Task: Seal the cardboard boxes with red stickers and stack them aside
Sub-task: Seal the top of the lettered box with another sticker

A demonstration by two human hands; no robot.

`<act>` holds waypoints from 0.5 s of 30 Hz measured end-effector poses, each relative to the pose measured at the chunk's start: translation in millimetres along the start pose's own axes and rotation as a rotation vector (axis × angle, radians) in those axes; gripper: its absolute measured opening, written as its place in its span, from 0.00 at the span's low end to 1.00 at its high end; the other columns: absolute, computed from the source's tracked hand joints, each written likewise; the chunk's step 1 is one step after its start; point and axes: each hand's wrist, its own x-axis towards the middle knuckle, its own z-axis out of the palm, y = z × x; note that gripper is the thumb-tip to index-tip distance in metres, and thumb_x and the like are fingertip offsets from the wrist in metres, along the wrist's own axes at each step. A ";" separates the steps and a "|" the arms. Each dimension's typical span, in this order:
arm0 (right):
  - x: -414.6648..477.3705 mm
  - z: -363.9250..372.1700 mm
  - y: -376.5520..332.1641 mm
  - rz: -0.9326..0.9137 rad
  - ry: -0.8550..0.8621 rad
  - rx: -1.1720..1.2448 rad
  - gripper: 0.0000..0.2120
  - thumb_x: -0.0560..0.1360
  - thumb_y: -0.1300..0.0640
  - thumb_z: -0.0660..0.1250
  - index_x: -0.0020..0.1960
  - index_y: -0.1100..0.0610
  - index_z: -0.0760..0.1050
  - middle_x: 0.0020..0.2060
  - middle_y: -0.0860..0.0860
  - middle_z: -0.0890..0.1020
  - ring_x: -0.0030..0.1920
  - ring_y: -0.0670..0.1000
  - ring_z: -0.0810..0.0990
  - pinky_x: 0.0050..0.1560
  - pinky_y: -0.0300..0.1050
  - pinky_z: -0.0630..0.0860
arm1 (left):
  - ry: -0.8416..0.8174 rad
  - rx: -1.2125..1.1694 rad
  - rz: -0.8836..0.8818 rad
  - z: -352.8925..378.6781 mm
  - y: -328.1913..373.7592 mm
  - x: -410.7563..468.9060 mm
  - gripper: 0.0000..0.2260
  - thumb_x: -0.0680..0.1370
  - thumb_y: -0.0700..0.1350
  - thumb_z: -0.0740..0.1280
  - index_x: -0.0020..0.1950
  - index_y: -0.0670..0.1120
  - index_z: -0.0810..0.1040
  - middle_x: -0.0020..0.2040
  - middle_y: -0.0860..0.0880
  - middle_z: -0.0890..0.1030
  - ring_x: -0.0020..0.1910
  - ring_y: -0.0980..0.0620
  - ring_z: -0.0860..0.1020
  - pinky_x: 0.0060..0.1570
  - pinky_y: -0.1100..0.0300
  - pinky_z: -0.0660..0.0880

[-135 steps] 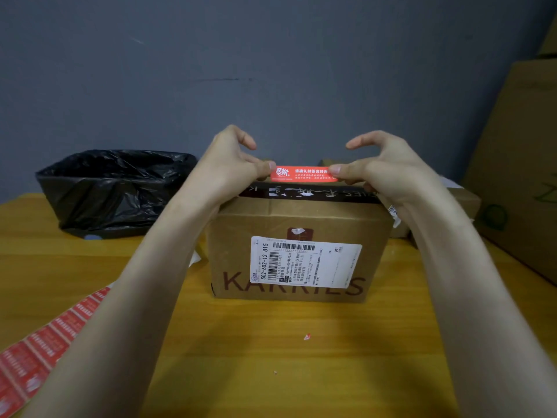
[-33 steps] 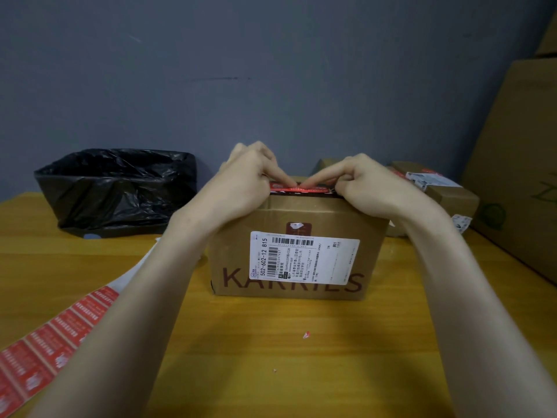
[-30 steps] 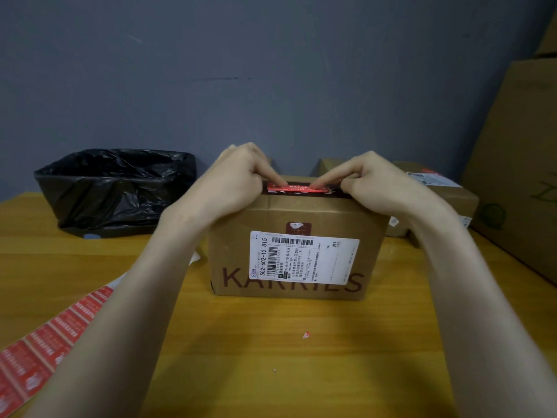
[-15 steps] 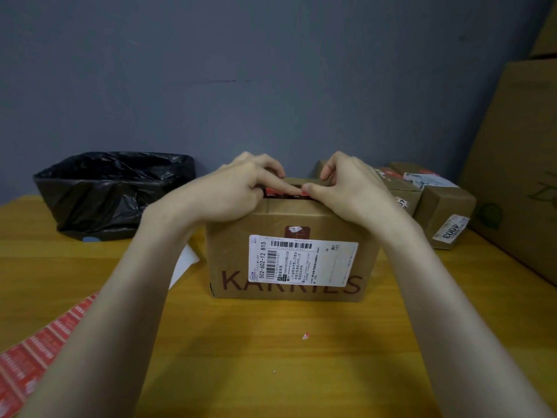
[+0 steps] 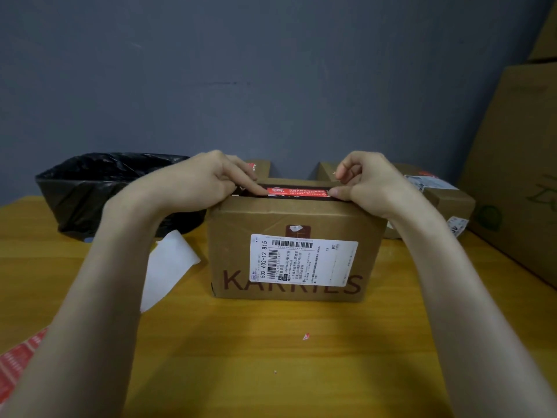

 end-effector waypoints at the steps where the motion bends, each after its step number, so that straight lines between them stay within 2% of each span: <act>1: -0.3 -0.3 0.2 -0.004 0.001 0.000 0.10 0.70 0.58 0.72 0.39 0.49 0.71 0.41 0.48 0.75 0.41 0.47 0.74 0.43 0.41 0.71 | 0.009 0.005 0.005 0.0 0.6 -0.4 0.24 0.80 0.33 0.55 0.48 0.62 0.79 0.60 0.60 0.71 0.64 0.59 0.65 0.61 0.61 0.63; 3: -1.8 0.4 -0.9 -0.014 0.014 0.010 0.07 0.71 0.53 0.72 0.41 0.50 0.73 0.40 0.47 0.75 0.41 0.45 0.74 0.41 0.40 0.71 | 0.040 0.034 0.029 1.5 2.4 0.0 0.23 0.79 0.34 0.55 0.48 0.62 0.79 0.59 0.60 0.71 0.62 0.60 0.66 0.58 0.65 0.63; 6: -3.2 6.0 -5.0 -0.018 0.047 -0.008 0.08 0.70 0.50 0.72 0.42 0.52 0.74 0.41 0.47 0.76 0.43 0.46 0.74 0.41 0.42 0.70 | 0.058 0.074 0.070 4.7 5.2 1.4 0.21 0.79 0.35 0.57 0.51 0.61 0.78 0.59 0.61 0.71 0.60 0.61 0.66 0.53 0.70 0.61; 8: -3.6 7.9 -7.2 -0.024 0.052 -0.069 0.09 0.70 0.53 0.72 0.39 0.50 0.72 0.39 0.46 0.74 0.43 0.46 0.72 0.41 0.41 0.68 | 0.056 0.091 0.088 7.2 5.1 3.4 0.17 0.79 0.38 0.58 0.55 0.59 0.77 0.59 0.59 0.72 0.59 0.60 0.68 0.50 0.73 0.62; 10: -2.4 5.4 -6.8 -0.016 0.041 -0.082 0.10 0.72 0.58 0.71 0.38 0.50 0.71 0.37 0.45 0.74 0.43 0.47 0.74 0.43 0.42 0.72 | 0.070 0.096 0.068 9.7 6.0 4.6 0.12 0.80 0.48 0.60 0.62 0.56 0.73 0.60 0.56 0.74 0.60 0.56 0.71 0.50 0.69 0.66; 11: -2.3 3.1 -5.8 -0.008 0.029 -0.068 0.10 0.72 0.60 0.70 0.38 0.50 0.71 0.38 0.46 0.75 0.45 0.48 0.75 0.47 0.44 0.74 | 0.052 0.101 0.038 11.5 6.3 5.5 0.17 0.77 0.56 0.61 0.66 0.56 0.69 0.63 0.54 0.73 0.62 0.54 0.71 0.51 0.65 0.67; 13: -3.7 -2.0 -3.6 -0.005 0.010 0.006 0.10 0.73 0.63 0.68 0.39 0.50 0.72 0.38 0.47 0.76 0.45 0.50 0.77 0.50 0.46 0.75 | -0.041 0.090 -0.049 16.1 7.4 6.9 0.36 0.67 0.66 0.62 0.73 0.55 0.61 0.69 0.54 0.68 0.67 0.53 0.68 0.56 0.61 0.67; 15: -6.5 -7.6 -2.2 -0.020 0.007 0.101 0.06 0.75 0.60 0.67 0.41 0.52 0.73 0.39 0.48 0.77 0.41 0.48 0.77 0.46 0.42 0.75 | -0.109 0.092 -0.097 20.1 10.5 7.2 0.47 0.60 0.68 0.64 0.75 0.55 0.55 0.72 0.53 0.64 0.69 0.52 0.65 0.61 0.58 0.67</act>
